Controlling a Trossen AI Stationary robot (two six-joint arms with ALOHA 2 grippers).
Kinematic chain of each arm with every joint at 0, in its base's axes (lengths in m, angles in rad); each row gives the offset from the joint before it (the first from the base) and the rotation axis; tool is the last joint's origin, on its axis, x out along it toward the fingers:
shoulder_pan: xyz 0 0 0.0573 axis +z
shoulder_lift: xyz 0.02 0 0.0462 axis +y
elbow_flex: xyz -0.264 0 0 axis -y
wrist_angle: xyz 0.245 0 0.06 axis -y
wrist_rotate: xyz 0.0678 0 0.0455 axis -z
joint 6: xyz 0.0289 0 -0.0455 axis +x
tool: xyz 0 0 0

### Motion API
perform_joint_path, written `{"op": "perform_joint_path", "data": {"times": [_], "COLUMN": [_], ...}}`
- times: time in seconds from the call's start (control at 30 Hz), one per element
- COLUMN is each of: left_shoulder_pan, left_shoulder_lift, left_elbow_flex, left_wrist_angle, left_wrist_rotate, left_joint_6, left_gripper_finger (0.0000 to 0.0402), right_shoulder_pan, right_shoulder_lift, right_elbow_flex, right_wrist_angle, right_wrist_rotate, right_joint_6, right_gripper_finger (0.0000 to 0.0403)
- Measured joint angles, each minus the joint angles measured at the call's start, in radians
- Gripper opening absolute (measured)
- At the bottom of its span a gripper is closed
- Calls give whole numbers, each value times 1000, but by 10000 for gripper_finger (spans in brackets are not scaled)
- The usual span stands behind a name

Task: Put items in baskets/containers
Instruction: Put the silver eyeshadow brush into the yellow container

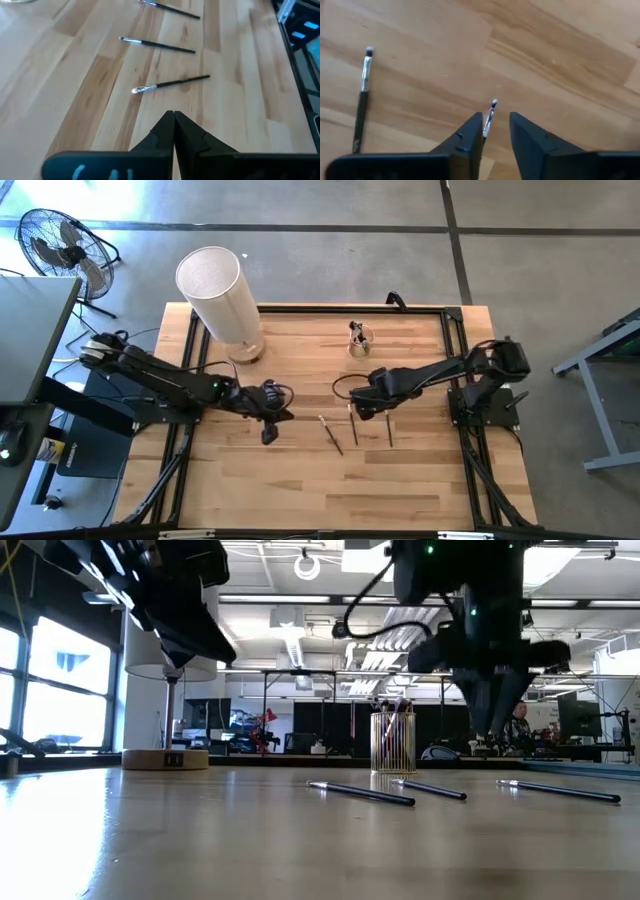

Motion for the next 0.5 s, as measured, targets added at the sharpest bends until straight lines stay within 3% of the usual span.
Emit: {"op": "perform_joint_path", "data": {"times": [0.2, 0.5], "left_shoulder_pan": [-1, -1], "left_shoulder_lift": [1, 1], "left_elbow_flex": [0, 0], "left_wrist_angle": [-51, -123], "left_wrist_rotate": [69, 66], "left_joint_6": [11, 11], "left_gripper_finger": [0, 0], "right_shoulder_pan": [-58, -103], "right_shoulder_lift": [1, 1], "right_elbow_flex": [-71, -202], "right_wrist_angle": [92, 263], "right_wrist_rotate": [-77, -166], "right_joint_6": [-31, -67], "right_gripper_finger": [128, 112]}}
